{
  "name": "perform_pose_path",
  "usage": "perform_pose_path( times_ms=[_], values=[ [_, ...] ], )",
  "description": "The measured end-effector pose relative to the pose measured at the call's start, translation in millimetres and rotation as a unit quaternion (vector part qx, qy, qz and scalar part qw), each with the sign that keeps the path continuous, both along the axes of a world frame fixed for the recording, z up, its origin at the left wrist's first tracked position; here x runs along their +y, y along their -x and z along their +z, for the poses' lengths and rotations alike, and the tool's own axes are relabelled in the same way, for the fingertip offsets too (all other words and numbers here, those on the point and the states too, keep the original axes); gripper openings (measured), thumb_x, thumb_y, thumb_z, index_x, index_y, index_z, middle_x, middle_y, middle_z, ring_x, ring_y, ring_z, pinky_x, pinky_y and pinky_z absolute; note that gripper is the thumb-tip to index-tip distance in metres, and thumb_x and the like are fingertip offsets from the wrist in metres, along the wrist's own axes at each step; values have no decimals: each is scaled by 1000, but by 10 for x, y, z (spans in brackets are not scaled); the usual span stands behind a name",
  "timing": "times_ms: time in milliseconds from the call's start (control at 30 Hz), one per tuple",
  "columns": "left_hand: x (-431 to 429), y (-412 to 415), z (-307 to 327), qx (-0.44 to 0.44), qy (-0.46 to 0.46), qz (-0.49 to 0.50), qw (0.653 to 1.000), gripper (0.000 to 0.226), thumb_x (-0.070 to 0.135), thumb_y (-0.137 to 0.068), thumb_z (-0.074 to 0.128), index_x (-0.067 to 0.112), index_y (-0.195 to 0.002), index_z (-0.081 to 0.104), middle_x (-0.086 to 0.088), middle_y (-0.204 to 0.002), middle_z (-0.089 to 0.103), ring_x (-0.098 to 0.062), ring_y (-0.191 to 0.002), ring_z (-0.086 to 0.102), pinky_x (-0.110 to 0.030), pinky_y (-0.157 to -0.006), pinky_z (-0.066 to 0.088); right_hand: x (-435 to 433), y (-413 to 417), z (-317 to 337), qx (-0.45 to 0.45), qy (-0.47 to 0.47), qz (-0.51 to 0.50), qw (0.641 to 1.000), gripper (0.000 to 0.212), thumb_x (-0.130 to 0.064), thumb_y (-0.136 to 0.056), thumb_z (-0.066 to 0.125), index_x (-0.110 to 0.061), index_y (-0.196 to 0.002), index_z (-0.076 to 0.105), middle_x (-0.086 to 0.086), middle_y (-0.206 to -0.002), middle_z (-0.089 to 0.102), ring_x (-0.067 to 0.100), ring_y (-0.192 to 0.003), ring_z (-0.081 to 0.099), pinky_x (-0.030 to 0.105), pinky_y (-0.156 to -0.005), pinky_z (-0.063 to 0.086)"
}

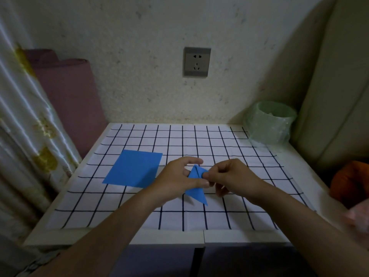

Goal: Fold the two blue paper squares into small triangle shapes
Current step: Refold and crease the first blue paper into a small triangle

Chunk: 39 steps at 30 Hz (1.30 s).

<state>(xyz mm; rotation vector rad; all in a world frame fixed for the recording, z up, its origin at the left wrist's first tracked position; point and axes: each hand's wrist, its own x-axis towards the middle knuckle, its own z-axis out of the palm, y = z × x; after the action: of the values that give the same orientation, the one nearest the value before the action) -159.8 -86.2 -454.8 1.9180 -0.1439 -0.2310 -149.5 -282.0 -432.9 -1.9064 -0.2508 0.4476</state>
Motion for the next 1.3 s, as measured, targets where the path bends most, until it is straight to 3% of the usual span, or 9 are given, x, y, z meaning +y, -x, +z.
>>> perform_pose_path(
  times_ms=[100,167,267,367,500,800,900,1100,1300],
  values=[
    [82,20,39,-23,-31,-17,999,50,53,-81,69,55,-125,45,11,-98,74,1,-91,68,-15,-72,50,-17,-26,-12,3,-6,-34,999,16,-31,-85,74,-17,-76,77,5,-76,72,17,-60,65,26,-58,55],
    [145,38,73,-63,-34,-7,997,33,36,-95,53,59,-119,47,19,-99,69,4,-91,63,-14,-70,50,-46,-49,-8,20,-17,-56,998,16,-31,-85,73,-19,-76,77,3,-76,73,16,-59,65,26,-57,55],
    [190,71,72,-102,-67,-26,992,52,4,-94,47,53,-112,49,14,-96,66,-5,-90,63,-28,-76,55,-75,-60,1,47,-48,-65,996,17,-31,-85,73,-16,-78,77,1,-76,72,15,-59,64,27,-58,54],
    [156,120,62,-102,-10,-52,993,50,-1,-91,53,45,-112,53,3,-95,68,-14,-88,66,-35,-78,57,-66,-58,-4,60,-61,-76,993,18,-31,-86,72,-15,-79,77,2,-75,71,16,-59,64,27,-57,54],
    [133,122,34,-109,38,-34,993,58,-13,-83,57,41,-106,61,12,-110,67,-15,-96,68,-47,-80,59,-42,-67,0,62,-81,-97,990,18,-29,-86,72,-12,-88,76,5,-81,75,19,-68,71,29,-62,57],
    [106,59,-18,-199,-17,45,979,33,11,-75,83,40,-85,71,22,-88,68,-5,-80,67,-20,-68,56,-16,-23,-5,84,-128,-82,985,21,-25,-90,68,-9,-103,72,12,-89,76,24,-80,74,33,-71,59],
    [119,43,8,-219,-22,60,974,26,17,-73,84,40,-81,74,24,-95,69,-1,-90,66,-14,-70,53,-2,-14,-8,63,-116,-78,988,20,-25,-91,67,-8,-100,72,11,-87,76,26,-80,74,33,-68,60],
    [66,51,20,-19,111,114,987,11,18,-80,79,26,-86,76,-2,-77,76,-17,-73,74,-28,-66,60,35,6,-21,20,-102,-50,993,12,-19,-91,66,-10,-97,70,9,-88,76,26,-75,73,29,-62,58],
    [65,40,70,27,121,118,985,27,16,-79,81,24,-102,70,-2,-80,77,-19,-72,75,-23,-59,58,11,12,-14,13,-69,-21,997,13,-21,-91,66,-12,-100,70,7,-87,76,23,-71,73,27,-63,57]
  ],
)
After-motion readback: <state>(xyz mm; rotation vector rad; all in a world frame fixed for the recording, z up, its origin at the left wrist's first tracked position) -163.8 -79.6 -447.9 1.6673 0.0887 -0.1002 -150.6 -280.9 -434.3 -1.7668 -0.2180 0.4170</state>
